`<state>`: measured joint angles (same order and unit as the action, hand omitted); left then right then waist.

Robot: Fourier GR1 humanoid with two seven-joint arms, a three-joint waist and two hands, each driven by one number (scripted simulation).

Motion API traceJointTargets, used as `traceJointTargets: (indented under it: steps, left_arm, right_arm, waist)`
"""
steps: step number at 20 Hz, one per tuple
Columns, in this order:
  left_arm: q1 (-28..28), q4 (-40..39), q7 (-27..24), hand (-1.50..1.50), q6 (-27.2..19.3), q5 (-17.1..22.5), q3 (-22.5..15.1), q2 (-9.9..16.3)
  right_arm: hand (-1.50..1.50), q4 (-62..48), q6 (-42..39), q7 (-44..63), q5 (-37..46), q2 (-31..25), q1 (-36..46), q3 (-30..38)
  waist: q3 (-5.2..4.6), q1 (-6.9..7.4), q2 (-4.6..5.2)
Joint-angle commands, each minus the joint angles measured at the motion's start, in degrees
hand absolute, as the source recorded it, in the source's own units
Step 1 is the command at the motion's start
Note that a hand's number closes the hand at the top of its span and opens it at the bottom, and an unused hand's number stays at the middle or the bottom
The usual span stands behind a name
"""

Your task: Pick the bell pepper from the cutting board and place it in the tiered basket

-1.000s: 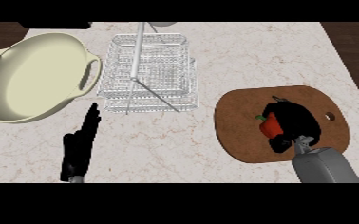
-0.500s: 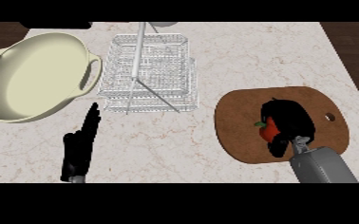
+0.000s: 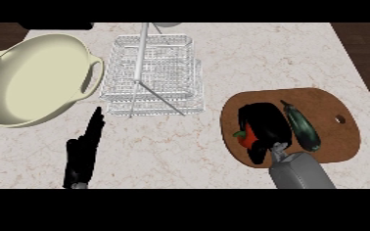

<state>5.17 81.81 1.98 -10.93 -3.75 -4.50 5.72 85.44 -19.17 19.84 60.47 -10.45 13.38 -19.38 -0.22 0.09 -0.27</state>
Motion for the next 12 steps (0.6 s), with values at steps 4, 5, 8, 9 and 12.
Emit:
traceJointTargets:
  steps: [4, 5, 8, 9, 12]
  left_arm:
    - [0.2, -1.4, -0.9, 0.0, 1.0, 1.3, 2.3, 1.3]
    - [0.2, -2.0, -1.6, 0.0, -0.7, -0.2, 0.4, -1.0]
    - [1.3, -1.5, -1.6, 0.0, -0.9, 0.3, 1.5, -0.5]
    - [0.8, 0.7, 1.6, 0.0, 0.1, 0.4, 0.4, -0.2]
    - [0.6, -0.7, 0.0, 0.0, -0.6, -0.3, 0.7, -0.4]
  right_arm:
    - [1.5, 16.3, -2.6, 5.2, -9.5, 8.1, -0.5, 5.6]
    - [1.5, 20.5, -4.5, 8.0, -9.9, 8.9, -0.5, 5.5]
    - [1.5, 30.1, -6.0, 10.7, -15.4, 10.3, 1.7, 10.6]
    - [1.5, 33.1, -5.2, 12.3, -16.0, 10.3, 1.5, 9.5]
    - [1.5, 40.7, -10.9, 15.0, -17.1, 8.4, 7.6, 12.7]
  waist:
    - [0.18, -0.83, -0.01]
    - [0.16, -1.08, -0.07]
    - [0.16, -1.35, -0.25]
    - [0.21, -1.12, -0.25]
    - [0.18, -0.69, -0.08]
